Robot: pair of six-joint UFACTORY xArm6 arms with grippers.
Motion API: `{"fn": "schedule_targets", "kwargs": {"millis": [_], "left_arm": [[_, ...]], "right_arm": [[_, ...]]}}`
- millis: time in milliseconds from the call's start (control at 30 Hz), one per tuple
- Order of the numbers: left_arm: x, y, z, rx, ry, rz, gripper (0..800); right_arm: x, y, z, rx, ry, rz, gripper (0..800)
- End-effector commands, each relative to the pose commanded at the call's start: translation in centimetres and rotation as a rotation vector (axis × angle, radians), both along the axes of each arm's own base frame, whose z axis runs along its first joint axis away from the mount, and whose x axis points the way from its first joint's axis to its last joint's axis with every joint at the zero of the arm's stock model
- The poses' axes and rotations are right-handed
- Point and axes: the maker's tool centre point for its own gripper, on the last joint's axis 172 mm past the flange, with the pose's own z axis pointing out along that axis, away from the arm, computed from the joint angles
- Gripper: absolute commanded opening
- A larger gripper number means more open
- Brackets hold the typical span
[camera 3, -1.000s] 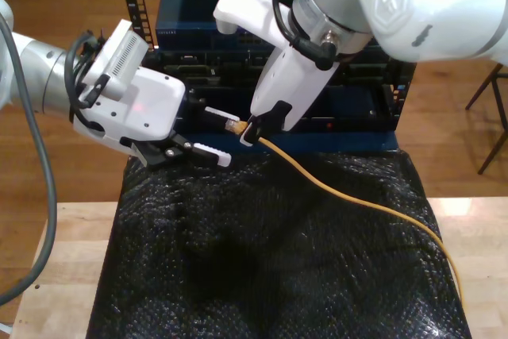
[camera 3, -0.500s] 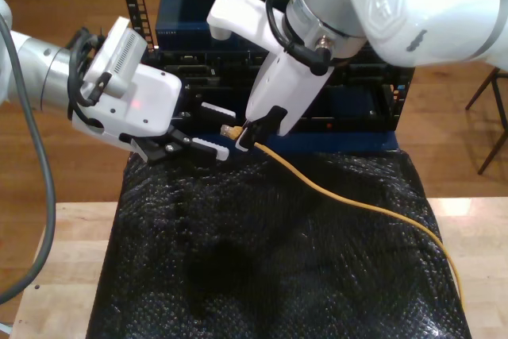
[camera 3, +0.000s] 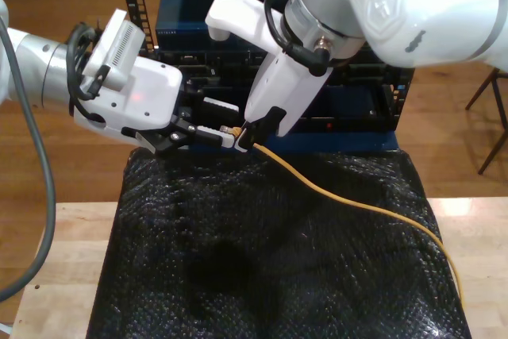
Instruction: Grab the cable and plug it in
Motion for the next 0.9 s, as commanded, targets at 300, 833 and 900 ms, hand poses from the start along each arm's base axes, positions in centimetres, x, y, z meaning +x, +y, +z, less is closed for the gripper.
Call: {"fn": "schedule_targets", "kwargs": {"millis": [300, 833, 900], "left_arm": [[-0.31, 0.05, 0.00, -0.001, 0.004, -0.008, 353], [-0.54, 0.15, -0.34, 0.001, 0.013, -0.008, 292], [-0.56, 0.17, -0.37, 0.002, 0.014, -0.008, 272]], "right_arm": [[0.00, -0.04, -0.16, -0.003, 0.002, 0.000, 8], [0.03, -0.14, -0.17, -0.004, 0.001, -0.001, 8], [0.06, -0.13, -0.15, -0.003, 0.000, -0.002, 8]]}}
